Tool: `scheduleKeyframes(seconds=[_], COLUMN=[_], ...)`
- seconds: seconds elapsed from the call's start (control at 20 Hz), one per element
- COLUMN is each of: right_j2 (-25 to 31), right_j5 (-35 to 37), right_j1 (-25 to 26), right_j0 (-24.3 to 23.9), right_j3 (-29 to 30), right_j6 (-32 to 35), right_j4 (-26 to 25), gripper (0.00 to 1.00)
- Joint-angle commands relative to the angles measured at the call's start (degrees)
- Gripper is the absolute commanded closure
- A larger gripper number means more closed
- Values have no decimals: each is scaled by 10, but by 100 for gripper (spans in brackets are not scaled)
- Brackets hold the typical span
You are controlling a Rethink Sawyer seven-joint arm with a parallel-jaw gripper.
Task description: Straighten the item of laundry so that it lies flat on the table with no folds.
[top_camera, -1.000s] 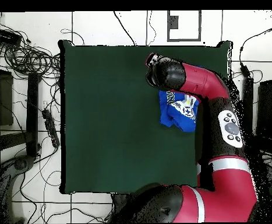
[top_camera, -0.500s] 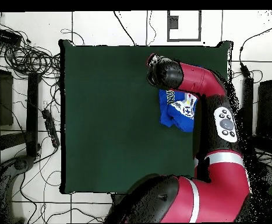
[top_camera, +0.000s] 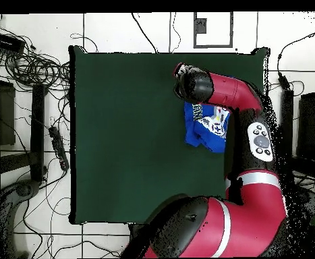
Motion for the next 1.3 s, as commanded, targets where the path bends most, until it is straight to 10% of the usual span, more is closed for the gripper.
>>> scheduleKeyframes(seconds=[0.05,1.3], right_j2=[38,88], right_j5=[52,-11], right_j1=[-4,-19], right_j0=[15,-80], right_j3=[-3,163], right_j6=[-65,-105], right_j4=[-17,-63], gripper=[0,0])
